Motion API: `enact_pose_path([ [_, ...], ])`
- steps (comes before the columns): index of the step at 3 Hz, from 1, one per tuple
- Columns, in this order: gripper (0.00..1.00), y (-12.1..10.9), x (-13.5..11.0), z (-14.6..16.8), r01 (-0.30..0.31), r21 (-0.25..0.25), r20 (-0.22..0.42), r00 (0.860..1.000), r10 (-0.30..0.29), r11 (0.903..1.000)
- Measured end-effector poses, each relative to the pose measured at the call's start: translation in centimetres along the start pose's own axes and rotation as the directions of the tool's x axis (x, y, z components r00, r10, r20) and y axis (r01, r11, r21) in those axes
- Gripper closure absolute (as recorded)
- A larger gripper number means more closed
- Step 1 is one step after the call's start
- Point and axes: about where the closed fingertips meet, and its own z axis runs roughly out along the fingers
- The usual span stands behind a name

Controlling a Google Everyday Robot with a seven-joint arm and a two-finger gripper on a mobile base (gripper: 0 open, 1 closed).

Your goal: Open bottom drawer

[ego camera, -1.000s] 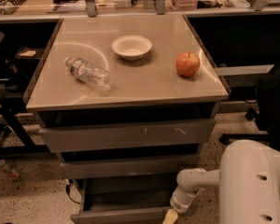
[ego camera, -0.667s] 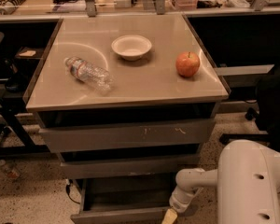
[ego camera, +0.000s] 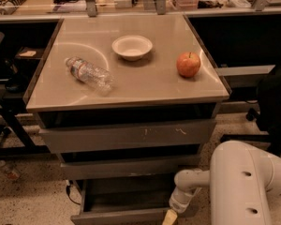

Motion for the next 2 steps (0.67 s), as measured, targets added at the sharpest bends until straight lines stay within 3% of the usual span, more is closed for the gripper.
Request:
enact_pose_path([
  [2,0.00,2.6,5.3,-3.0,-0.066,0.034,-0.019,0.998,0.067,0.9972],
])
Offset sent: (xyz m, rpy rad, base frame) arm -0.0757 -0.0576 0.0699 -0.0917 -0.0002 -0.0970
